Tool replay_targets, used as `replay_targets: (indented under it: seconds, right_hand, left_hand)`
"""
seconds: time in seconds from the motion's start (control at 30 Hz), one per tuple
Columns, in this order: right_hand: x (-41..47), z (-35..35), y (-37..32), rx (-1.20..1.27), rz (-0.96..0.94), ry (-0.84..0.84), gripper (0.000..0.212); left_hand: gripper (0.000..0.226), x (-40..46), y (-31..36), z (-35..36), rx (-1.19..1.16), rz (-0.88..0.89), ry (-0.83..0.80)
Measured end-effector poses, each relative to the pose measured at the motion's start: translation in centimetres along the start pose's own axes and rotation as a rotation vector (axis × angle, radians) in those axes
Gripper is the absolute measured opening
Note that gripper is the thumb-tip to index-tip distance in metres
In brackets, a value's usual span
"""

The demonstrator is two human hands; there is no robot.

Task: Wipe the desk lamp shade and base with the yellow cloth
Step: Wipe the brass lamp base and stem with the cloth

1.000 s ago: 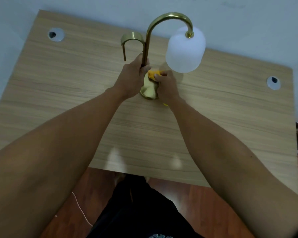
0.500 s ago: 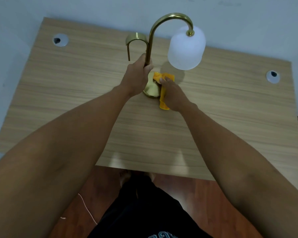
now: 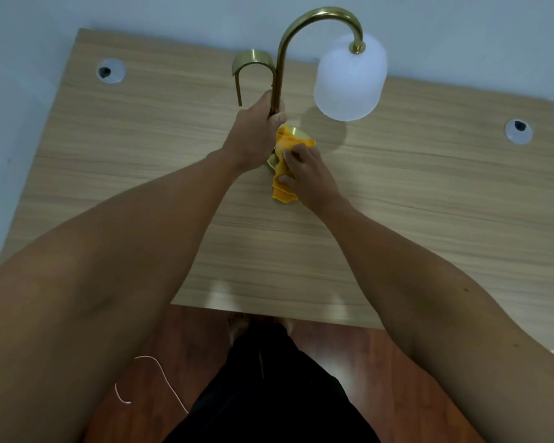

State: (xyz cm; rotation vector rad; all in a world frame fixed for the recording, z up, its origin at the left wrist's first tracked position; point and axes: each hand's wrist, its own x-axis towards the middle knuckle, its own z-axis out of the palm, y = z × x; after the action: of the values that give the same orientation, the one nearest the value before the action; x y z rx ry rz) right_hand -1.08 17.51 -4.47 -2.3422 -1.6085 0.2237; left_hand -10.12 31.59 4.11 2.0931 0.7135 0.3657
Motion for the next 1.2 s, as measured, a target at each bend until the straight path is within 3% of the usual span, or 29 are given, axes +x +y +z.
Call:
replay_targets:
  seconds: [0.13,0.3,0.4,0.47,0.57,0.67,0.73,0.87,0.97,1.2]
  right_hand:
    - [-0.7,0.1,0.5,-0.186,-0.163,0.075,0.043]
    - [-1.1,-0.7,2.2,-0.237,-0.293,0.012,0.043]
    - [-1.2,-1.4,3.3,-0.213,-0.324,-0.002,0.026]
    - [-0.7,-2.0,3.6,-0.058,-0.071,0.092,0.012]
    - [-0.7,-3.0,3.8,0.173,0.369,0.316,0.015]
    - [-1.2,-3.5,2.9,0.36,0.521,0.427,0.022]
    - [-0.9,-3.4,1.3,0.445,0.563,0.37,0.03]
    - [-1.9,-1.1,-0.5,0.322,0.357,0.119,0.051]
    - [-2.5,0.0,0.1,0.202,0.233,0.039,0.057]
    - [-0.7,-0.6,2.1,0.103,-0.029,0.062,0.044]
  left_hand:
    - [0.007,0.3,0.0,-0.7,0.025,0.017,-0.077]
    - [0.014,0.4,0.1,-1.2,0.045,0.015,-0.127]
    - [0.008,0.3,0.3,-1.3,0.036,0.007,-0.131]
    - [0.007,0.2,0.5,-1.2,0.026,-0.004,-0.131]
    - [0.006,0.2,0.6,-1.2,0.031,-0.014,-0.128]
    - [0.012,0.1,0.7,-1.1,0.035,-0.033,-0.125]
    - [0.014,0.0,0.7,-1.1,0.038,-0.038,-0.118]
    - [0.016,-0.1,0.8,-1.0,0.055,-0.043,-0.104]
    - [0.017,-0.1,0.7,-1.0,0.051,-0.041,-0.103]
    - [0.016,0.2,0.6,-1.2,0.037,-0.046,-0.124]
